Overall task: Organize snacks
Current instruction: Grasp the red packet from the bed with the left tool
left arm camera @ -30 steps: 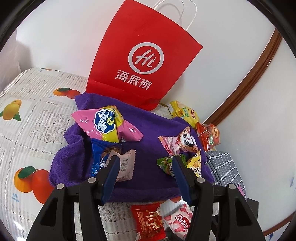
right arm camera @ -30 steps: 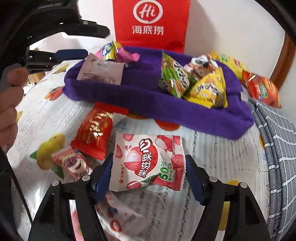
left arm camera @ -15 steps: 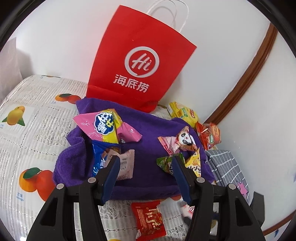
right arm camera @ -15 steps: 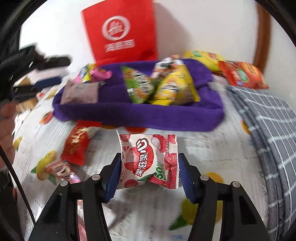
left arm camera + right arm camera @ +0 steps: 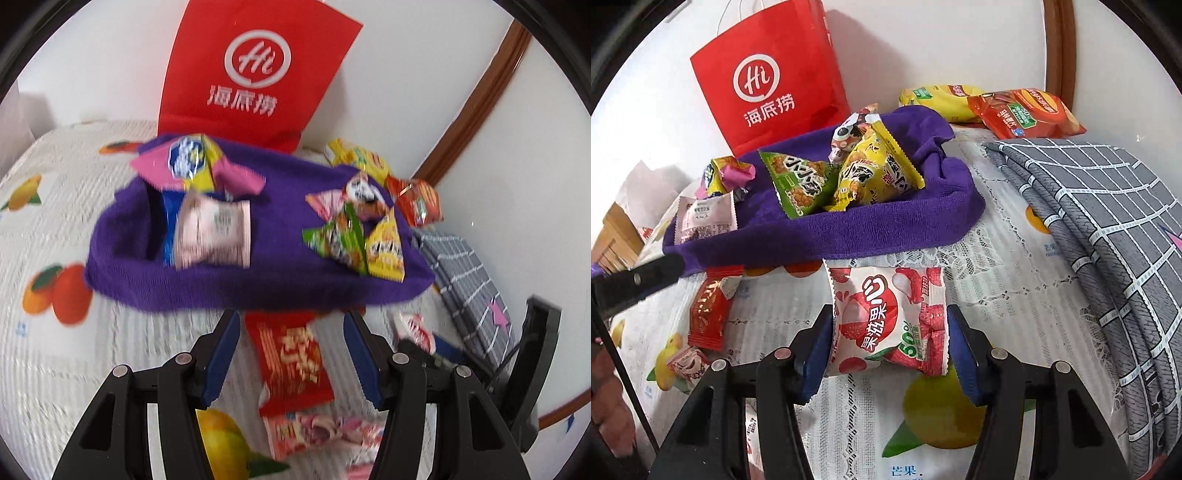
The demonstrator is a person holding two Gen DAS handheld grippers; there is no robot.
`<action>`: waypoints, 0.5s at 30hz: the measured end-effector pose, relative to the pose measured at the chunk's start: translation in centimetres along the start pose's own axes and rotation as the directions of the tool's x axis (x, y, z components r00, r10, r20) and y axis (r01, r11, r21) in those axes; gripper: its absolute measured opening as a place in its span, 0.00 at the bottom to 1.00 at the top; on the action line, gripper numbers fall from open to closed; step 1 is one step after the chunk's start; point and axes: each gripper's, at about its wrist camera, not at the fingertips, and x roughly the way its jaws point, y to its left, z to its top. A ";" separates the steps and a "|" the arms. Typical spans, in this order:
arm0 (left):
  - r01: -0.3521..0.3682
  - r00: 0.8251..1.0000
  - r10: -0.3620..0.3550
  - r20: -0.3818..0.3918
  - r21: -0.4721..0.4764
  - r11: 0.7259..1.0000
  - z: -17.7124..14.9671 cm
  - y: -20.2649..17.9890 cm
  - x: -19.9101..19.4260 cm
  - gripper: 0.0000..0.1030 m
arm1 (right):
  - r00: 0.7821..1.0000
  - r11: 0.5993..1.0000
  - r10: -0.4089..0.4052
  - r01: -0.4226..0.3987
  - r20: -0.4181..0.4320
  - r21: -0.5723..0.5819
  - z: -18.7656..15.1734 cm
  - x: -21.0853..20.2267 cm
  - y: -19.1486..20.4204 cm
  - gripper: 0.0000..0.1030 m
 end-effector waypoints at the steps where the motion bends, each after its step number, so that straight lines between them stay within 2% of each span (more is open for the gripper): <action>1: -0.002 1.000 0.002 -0.011 -0.003 1.000 -0.3 0.0 0.2 0.55 | 1.000 1.000 -0.009 0.009 -0.002 -0.007 0.0 0.0 0.1 0.57; 4: 0.004 0.999 -0.004 -0.052 -0.004 1.000 -0.8 -0.4 1.3 0.56 | 1.000 0.999 -0.025 0.025 -0.005 -0.021 0.0 0.1 0.4 0.57; 10: -0.052 0.993 0.056 -0.104 0.049 0.997 -1.3 -1.5 3.1 0.57 | 1.000 1.000 -0.005 0.005 -0.001 -0.001 -0.1 0.1 0.1 0.57; 15: -0.089 0.992 0.096 -0.085 0.080 0.993 -1.4 -2.0 3.5 0.59 | 1.000 1.000 0.001 -0.001 0.001 0.006 -0.1 0.1 0.0 0.57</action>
